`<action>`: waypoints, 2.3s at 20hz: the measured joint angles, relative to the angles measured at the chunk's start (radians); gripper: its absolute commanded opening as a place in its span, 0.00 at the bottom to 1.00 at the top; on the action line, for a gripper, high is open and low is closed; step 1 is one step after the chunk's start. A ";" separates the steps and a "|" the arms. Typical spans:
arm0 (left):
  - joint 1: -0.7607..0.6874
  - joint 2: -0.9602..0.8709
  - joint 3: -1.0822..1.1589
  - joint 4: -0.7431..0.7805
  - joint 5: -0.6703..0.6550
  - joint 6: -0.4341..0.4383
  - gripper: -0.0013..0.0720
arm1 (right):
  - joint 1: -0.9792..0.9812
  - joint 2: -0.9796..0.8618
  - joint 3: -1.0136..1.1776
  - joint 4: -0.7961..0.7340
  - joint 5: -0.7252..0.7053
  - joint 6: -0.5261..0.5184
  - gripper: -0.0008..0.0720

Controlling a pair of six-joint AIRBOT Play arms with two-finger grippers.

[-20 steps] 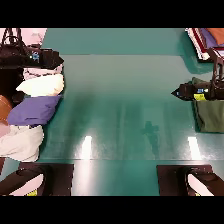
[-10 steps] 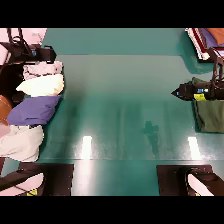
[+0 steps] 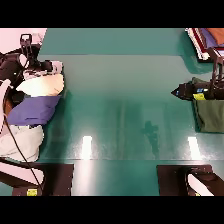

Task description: Fold the shirts.

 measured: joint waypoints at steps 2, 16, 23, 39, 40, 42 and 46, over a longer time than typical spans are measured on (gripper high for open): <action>0.007 -0.039 0.022 0.000 0.001 0.000 0.63 | 0.000 0.000 0.000 0.000 -0.005 0.000 0.03; -0.058 0.286 0.354 0.003 -0.255 0.079 0.05 | 0.000 -0.048 0.226 0.005 -0.053 -0.043 0.03; -0.353 0.519 0.420 0.003 -0.522 0.090 0.05 | 0.000 -0.079 0.496 -0.001 -0.036 -0.102 0.03; -0.634 0.479 -0.077 0.051 -0.691 -0.007 0.84 | 0.001 -0.081 0.621 -0.004 0.108 -0.120 0.03; -0.595 0.499 -0.142 0.033 -0.681 -0.008 0.84 | 0.001 -0.081 0.621 -0.004 0.111 -0.120 0.03; -0.518 0.532 -0.295 -0.033 -0.638 -0.009 0.84 | 0.000 -0.081 0.621 -0.004 0.114 -0.121 0.03; -0.416 0.558 -0.583 -0.220 -0.483 0.003 0.84 | 0.001 -0.082 0.621 -0.003 0.118 -0.121 0.03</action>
